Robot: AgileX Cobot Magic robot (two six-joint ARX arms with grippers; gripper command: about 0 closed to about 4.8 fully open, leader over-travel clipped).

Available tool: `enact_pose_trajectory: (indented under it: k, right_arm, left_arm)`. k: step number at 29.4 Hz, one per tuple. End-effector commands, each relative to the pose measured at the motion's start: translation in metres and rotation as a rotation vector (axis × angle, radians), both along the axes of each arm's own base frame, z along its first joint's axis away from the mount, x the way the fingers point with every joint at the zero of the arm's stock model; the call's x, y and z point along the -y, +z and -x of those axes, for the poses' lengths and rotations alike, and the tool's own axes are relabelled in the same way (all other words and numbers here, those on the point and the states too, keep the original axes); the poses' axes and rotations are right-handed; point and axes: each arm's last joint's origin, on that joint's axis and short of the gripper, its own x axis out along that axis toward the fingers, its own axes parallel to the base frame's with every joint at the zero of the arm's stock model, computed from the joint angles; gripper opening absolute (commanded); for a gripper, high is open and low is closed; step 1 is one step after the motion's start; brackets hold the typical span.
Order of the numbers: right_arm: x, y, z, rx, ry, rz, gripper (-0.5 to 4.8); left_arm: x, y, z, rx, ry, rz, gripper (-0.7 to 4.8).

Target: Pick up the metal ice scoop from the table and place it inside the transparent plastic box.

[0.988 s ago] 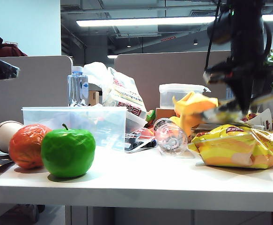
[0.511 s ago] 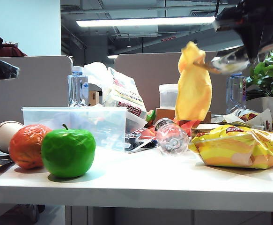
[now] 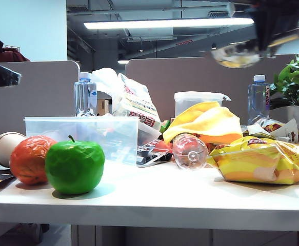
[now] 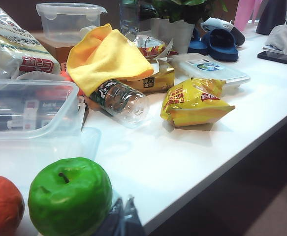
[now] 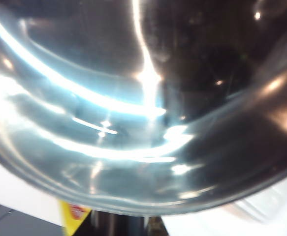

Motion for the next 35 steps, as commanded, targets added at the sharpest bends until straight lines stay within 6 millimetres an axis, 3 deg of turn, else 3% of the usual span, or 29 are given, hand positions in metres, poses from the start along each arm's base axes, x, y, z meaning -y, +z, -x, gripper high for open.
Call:
enact_pose_trajectory:
  k: [1,8,15,25,35]
  right_arm:
    - [-0.033,0.008,0.005,0.092,0.103,-0.066,-0.05]
    - [-0.125,-0.009,0.008,0.158,0.390,-0.249,-0.05]
    - [-0.189,-0.048,0.000,0.146,0.483,-0.283,-0.06]
    - [-0.226,-0.057,-0.026,0.334,0.494,-0.251,-0.05]
    - [-0.243,-0.095,-0.053,0.323,0.518,-0.136,-0.06]
  left_arm:
    - [-0.001,0.002,-0.001,0.012,0.007,0.007,-0.05]
    - [-0.006,0.002,-0.005,0.013,0.078,0.007,-0.05]
    - [-0.019,0.002,-0.015,0.015,0.244,0.007,-0.05]
    - [-0.040,0.002,-0.025,0.015,0.483,0.005,-0.05]
    - [-0.040,0.002,-0.025,0.015,0.482,0.005,-0.05]
